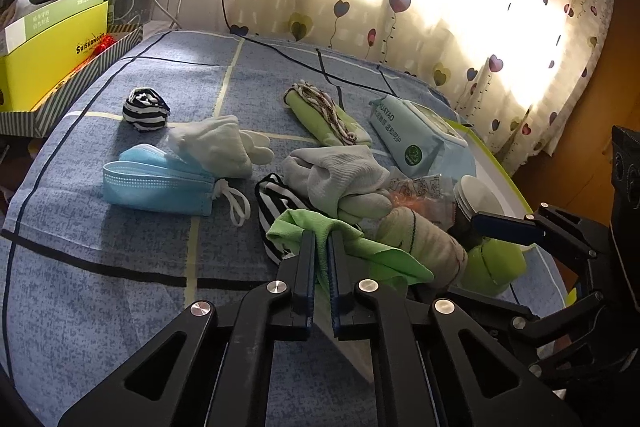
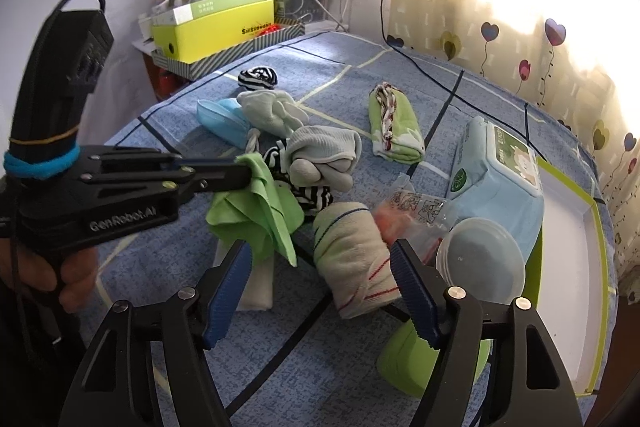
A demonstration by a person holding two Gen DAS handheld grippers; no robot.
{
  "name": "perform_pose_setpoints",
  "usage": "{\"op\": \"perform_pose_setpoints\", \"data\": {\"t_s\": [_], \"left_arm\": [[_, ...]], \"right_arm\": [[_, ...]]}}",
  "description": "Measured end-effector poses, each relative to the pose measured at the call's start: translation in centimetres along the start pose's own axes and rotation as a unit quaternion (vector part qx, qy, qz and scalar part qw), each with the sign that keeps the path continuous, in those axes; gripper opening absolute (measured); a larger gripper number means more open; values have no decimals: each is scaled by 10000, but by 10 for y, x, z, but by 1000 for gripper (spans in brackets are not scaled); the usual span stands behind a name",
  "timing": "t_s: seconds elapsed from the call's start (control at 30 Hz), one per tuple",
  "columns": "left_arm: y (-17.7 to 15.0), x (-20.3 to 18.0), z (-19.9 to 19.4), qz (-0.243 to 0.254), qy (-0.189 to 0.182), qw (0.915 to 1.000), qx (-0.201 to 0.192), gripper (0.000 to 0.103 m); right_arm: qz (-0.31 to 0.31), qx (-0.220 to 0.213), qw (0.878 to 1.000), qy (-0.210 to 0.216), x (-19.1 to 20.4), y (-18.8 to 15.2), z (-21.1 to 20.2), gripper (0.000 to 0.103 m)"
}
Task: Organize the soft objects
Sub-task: 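Close left gripper on green cloth while right gripper grasps rolled white sock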
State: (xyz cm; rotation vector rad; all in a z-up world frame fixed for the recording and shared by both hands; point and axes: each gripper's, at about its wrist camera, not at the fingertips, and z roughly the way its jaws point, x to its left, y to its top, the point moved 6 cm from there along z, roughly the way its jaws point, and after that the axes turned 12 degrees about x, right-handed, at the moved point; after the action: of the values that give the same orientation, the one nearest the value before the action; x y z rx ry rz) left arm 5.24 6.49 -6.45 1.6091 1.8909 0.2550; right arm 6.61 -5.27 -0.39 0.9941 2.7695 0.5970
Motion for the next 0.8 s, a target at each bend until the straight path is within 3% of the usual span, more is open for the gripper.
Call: {"op": "perform_pose_setpoints", "data": {"t_s": [0.2, 0.27, 0.33, 0.63, 0.73, 0.8], "left_arm": [[1, 17, -12, -137, 42, 9998, -126, 5], [2, 24, -15, -200, 74, 9996, -164, 6], [3, 29, -17, -245, 81, 9995, -183, 6], [4, 31, -14, -227, -31, 9996, -142, 6], [4, 29, -14, -206, -29, 9997, -126, 6], [4, 27, -15, -181, -32, 9997, -133, 6]], "right_arm": [[-167, 251, 9994, -189, -1, 4, 14, 71], [-226, 365, 9988, -239, -1, 5, 20, 63], [-298, 470, 9980, -297, 0, 7, 26, 61], [-562, 839, 9909, -890, -4, 12, 51, 61], [-528, 781, 9905, -998, -11, 12, 51, 47], [-456, 722, 9925, -873, -13, 11, 48, 46]]}}
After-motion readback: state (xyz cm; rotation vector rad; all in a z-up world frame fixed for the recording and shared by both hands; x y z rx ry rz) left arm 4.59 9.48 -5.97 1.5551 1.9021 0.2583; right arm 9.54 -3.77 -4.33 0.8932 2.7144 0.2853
